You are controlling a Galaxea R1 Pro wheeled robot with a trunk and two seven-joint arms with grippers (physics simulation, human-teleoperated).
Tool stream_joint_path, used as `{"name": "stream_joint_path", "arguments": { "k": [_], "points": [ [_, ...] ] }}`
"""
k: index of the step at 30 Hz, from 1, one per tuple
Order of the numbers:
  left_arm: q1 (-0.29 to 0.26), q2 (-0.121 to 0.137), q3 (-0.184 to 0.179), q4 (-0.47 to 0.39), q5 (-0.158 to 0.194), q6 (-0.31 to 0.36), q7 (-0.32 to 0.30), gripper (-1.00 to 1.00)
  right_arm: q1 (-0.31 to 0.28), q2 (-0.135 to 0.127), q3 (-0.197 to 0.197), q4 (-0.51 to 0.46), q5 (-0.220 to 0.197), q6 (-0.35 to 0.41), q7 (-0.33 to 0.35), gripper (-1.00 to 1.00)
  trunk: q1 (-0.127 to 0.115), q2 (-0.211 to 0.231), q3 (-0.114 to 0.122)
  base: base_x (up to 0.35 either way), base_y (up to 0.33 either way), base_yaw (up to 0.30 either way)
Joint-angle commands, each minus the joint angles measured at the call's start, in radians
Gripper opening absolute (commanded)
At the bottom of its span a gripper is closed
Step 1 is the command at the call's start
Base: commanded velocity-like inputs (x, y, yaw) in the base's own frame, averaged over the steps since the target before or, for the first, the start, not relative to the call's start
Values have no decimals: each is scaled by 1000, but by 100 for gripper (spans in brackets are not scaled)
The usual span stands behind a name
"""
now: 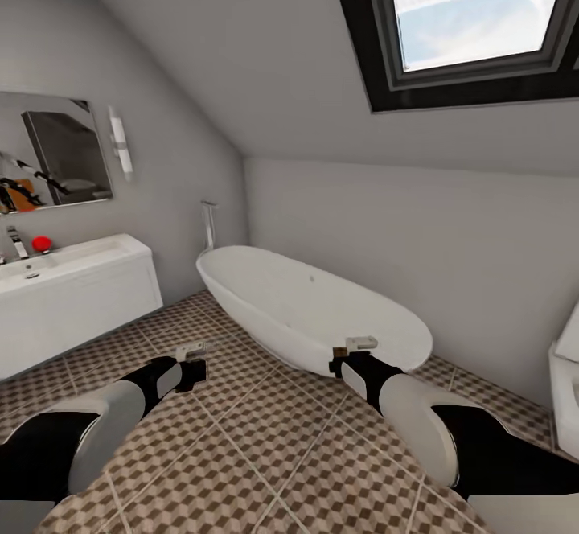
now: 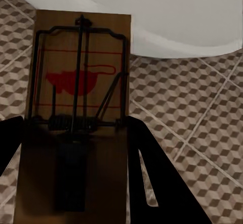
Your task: Take the four mousetraps from the cabinet in the bathroom and place them on the bathroom floor. Make sure all four end up on the same floor surface, and ensure that at least two of them are either under or directly next to the same bathroom sink.
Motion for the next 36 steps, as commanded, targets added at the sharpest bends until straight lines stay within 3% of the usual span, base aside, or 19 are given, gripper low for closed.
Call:
{"name": "stream_joint_path", "arguments": {
  "k": [1,36],
  "points": [
    [-1,0,-6,0,5,4,-2,-100,-1,0,-8,1,8,3,-4,-100,0,-1,-2,0,0,300],
    [-1,-3,-7,0,5,6,0,-100,-1,-1,-8,1,7,3,-4,-100,0,-1,-2,0,0,300]
  ]
}}
